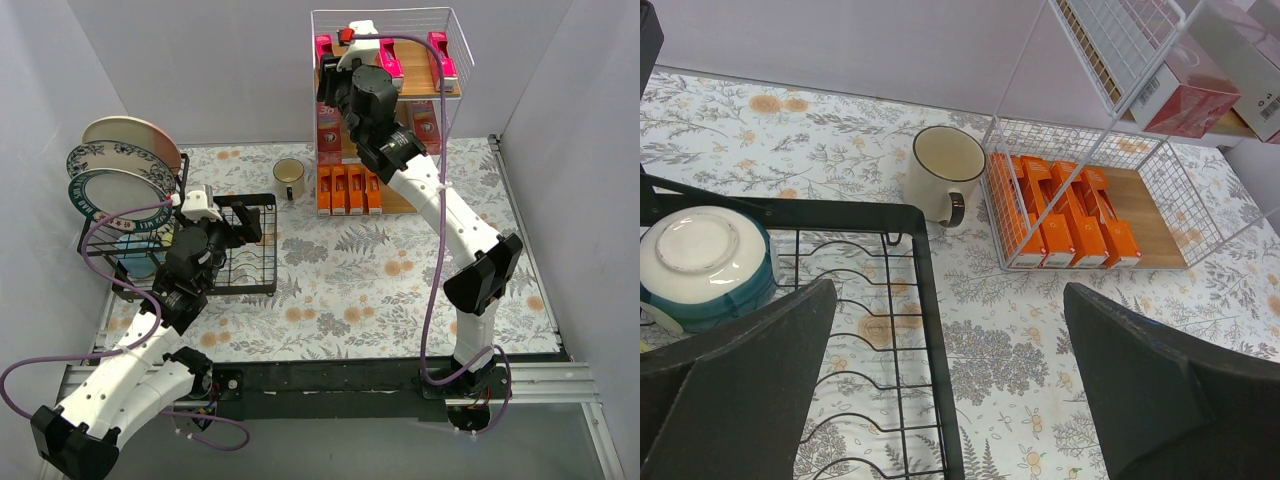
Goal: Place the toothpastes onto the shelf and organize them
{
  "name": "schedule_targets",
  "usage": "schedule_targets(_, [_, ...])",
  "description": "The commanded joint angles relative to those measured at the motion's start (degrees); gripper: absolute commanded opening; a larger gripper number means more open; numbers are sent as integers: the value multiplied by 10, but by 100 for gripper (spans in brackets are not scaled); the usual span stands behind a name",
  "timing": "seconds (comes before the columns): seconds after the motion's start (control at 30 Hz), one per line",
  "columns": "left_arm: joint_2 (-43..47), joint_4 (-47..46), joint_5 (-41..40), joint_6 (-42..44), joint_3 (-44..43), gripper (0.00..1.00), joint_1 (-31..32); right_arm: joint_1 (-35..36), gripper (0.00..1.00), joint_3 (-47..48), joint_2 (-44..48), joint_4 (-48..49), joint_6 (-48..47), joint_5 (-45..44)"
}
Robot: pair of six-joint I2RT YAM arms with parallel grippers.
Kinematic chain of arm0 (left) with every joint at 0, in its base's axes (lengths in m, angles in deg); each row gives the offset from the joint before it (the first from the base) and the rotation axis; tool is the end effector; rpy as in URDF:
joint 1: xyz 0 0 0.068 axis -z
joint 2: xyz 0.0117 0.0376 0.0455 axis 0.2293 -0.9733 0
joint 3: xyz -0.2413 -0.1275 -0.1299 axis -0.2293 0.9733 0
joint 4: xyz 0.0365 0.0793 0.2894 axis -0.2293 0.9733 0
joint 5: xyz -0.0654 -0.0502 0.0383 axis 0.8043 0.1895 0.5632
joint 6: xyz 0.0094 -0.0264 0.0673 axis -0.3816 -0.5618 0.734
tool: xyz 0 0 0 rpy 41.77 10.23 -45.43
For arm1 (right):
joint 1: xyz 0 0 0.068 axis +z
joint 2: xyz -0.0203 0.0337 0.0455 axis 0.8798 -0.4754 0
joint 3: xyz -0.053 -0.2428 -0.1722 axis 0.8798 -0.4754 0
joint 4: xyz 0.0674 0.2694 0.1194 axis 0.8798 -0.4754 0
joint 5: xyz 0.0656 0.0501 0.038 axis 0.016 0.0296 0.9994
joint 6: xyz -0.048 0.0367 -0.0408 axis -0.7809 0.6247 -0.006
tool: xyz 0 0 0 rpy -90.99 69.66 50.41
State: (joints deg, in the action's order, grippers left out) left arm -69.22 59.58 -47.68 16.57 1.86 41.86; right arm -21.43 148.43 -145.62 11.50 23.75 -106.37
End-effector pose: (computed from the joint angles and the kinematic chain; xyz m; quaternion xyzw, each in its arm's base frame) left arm 0.2086 -0.0896 0.3429 -0.2797 0.6884 -0.3373 0.5780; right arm 0.4056 0.3069 0.5504 -0.0324 0.6349 0.1349 0.7600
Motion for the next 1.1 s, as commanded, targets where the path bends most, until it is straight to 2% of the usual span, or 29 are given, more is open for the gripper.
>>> schedule_targets(0.0, [8, 6, -5, 6, -4, 98, -4, 2, 54, -2, 6, 50, 12, 8])
schedule_targets(0.6, [10, 6, -5, 6, -3, 98, -4, 2, 59, -82, 81, 86, 28, 56])
schedule_targets(0.8, [11, 6, -7, 6, -2, 98, -4, 2, 65, -113, 127, 91, 25, 74])
schedule_targets(0.9, [14, 7, -9, 6, -4, 98, -3, 2, 70, -161, 172, 100, 13, 74])
schedule_targets(1.07, [29, 18, -18, 2, -16, 98, -4, 1, 80, -323, 297, 146, -15, 49])
